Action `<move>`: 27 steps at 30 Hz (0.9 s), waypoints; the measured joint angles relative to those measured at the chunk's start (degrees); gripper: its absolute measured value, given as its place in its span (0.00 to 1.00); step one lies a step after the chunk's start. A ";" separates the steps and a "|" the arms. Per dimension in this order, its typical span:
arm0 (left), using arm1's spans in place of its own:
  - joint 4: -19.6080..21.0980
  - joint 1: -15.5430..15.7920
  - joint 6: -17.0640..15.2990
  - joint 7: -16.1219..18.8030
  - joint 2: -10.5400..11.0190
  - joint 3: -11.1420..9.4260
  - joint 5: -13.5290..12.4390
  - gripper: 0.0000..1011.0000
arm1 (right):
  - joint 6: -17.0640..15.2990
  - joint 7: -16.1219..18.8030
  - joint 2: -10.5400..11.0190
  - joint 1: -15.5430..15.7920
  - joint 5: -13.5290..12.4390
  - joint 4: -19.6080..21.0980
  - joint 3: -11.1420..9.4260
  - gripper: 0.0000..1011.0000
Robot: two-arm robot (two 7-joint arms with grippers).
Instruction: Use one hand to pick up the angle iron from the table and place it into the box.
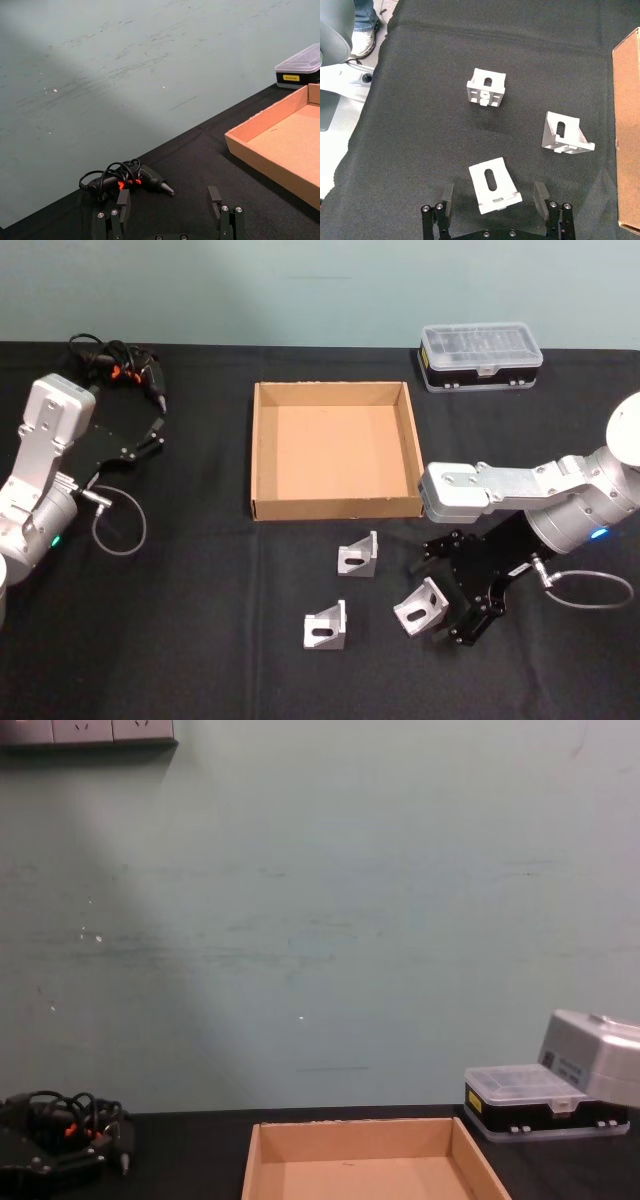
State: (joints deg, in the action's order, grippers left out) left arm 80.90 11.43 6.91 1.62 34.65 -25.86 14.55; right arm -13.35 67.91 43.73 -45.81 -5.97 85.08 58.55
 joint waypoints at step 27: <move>0.00 0.00 0.00 0.00 0.00 0.00 0.00 0.99 | 0.38 -1.57 0.26 0.13 -0.19 -0.58 0.41 0.48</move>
State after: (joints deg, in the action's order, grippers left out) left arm 80.90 11.43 6.91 1.62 34.65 -25.86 14.55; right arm -12.97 66.34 43.99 -45.68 -6.16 84.50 58.95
